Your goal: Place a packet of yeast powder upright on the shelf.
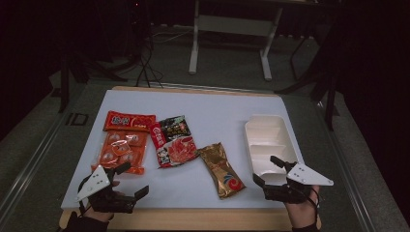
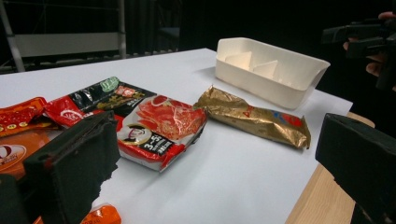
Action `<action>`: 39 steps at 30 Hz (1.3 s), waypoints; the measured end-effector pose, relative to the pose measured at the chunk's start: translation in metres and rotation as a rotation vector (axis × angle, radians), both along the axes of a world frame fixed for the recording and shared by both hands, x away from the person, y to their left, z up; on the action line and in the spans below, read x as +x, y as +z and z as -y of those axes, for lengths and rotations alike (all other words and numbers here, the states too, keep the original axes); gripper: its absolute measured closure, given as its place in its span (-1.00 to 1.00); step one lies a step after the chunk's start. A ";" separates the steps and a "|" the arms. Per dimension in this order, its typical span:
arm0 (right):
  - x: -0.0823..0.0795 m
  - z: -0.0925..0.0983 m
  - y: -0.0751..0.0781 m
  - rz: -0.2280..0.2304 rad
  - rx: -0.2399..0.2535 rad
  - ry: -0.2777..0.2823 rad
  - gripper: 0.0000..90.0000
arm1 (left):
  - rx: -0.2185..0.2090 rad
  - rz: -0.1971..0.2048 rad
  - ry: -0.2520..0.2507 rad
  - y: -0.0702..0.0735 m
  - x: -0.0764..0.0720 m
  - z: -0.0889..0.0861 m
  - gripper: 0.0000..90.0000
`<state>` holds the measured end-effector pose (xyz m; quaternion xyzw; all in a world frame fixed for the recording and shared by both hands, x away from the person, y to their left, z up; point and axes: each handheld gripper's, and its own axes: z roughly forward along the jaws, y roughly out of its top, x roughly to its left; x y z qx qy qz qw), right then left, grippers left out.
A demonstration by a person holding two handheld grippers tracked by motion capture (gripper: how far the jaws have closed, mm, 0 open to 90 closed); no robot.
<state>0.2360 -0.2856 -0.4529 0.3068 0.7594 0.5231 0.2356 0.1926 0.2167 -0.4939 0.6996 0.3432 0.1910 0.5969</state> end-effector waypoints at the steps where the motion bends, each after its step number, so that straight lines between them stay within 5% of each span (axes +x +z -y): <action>1: 0.000 0.000 0.000 -0.003 -0.006 0.002 -0.69 | -0.001 0.001 -0.002 0.000 0.000 0.000 -1.00; 13: 0.001 -0.006 0.001 -0.031 -0.031 0.030 -0.71 | -0.020 -0.003 0.011 -0.001 0.002 -0.003 -1.00; 16: 0.002 -0.010 0.000 -0.092 -0.053 0.029 -0.71 | -0.018 -0.008 0.008 -0.002 0.002 -0.002 -1.00; 18: 0.000 -0.014 0.004 -0.086 -0.079 0.033 -0.71 | -0.019 -0.009 0.007 -0.002 0.002 -0.002 -1.00; 28: 0.004 -0.034 0.032 -0.062 -0.050 0.120 -0.75 | -0.020 -0.016 0.002 -0.003 0.003 0.001 -1.00; 39: 0.024 -0.051 0.052 -0.015 -0.062 0.126 -0.75 | -0.025 -0.024 0.004 -0.004 0.003 0.000 -1.00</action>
